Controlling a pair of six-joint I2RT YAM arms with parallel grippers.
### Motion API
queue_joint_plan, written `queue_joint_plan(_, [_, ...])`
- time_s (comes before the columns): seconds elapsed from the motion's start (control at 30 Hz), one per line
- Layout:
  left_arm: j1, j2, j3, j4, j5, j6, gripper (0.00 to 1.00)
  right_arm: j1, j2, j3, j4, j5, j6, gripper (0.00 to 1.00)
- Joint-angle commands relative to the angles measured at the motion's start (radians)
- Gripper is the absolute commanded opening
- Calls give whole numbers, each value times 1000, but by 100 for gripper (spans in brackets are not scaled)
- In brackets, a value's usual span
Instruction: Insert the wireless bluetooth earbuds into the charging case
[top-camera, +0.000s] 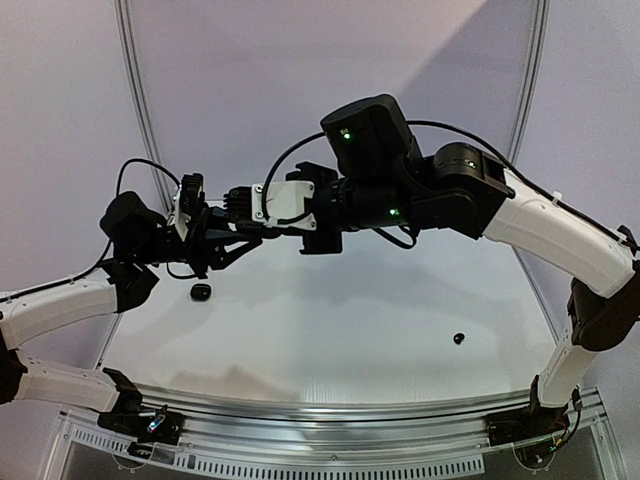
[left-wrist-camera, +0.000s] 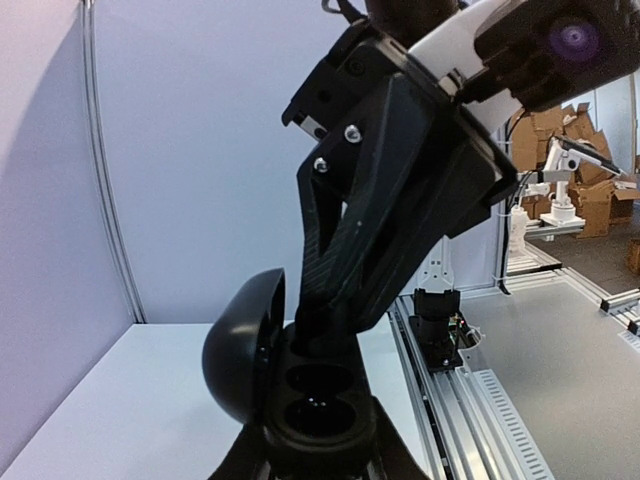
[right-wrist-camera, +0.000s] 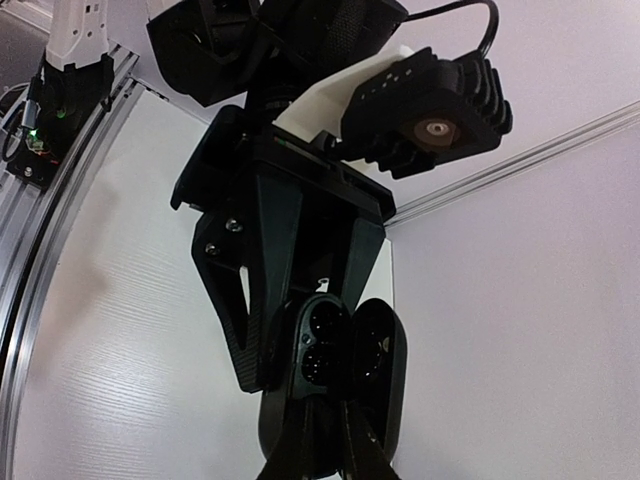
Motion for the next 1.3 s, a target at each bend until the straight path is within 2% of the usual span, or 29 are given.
queue_joint_plan(0.0, [-22, -28, 8, 81, 86, 10, 0, -17, 59, 10, -56, 74, 11, 9])
queue_joint_plan(0.3, [-17, -1, -2, 162, 97, -32, 0, -23, 74, 32, -75, 64, 71, 10])
queue_joint_plan(1.27, [-24, 44, -3, 216, 90, -70, 0, -66, 6, -30, -10, -9, 177, 16])
